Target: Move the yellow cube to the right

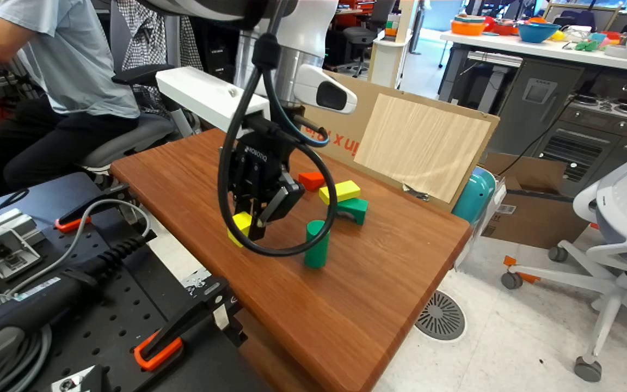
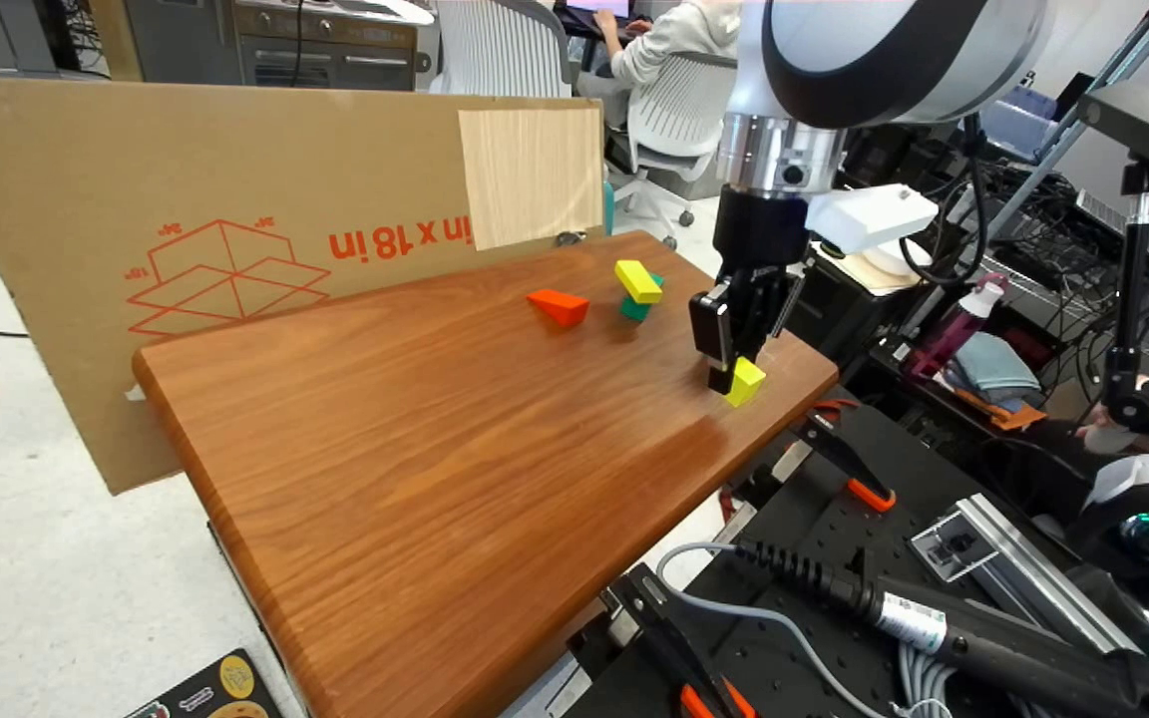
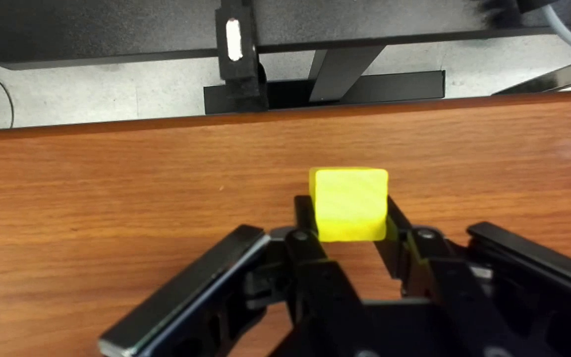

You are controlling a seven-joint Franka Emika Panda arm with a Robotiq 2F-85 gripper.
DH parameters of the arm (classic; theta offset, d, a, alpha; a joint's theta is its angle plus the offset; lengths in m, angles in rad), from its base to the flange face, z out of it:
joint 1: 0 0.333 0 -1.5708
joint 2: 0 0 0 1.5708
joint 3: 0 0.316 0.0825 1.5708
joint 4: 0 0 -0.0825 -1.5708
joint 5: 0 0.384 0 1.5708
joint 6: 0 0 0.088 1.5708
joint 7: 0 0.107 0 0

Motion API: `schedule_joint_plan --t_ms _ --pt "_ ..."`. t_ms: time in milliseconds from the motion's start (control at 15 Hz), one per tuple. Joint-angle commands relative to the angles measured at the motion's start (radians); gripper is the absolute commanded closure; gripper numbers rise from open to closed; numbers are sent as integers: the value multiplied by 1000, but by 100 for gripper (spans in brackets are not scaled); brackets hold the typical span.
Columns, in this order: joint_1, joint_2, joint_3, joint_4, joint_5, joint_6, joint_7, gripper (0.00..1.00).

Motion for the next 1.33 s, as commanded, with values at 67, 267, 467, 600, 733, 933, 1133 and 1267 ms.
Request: schedule_joint_plan --t_ms 67,267,467,600,733,933,1133,1267 --pt "26 70 8 77 8 14 38 92" --pt "35 118 16 120 2 21 43 92" --pt "47 161 17 156 -6 13 43 92" --pt "54 164 17 168 -6 2 46 40" --pt "66 149 12 159 -21 9 52 26" --pt "67 60 26 85 -12 31 31 5" --pt "59 -92 40 -26 9 41 13 0" --pt "50 -195 45 -88 22 18 -5 0"
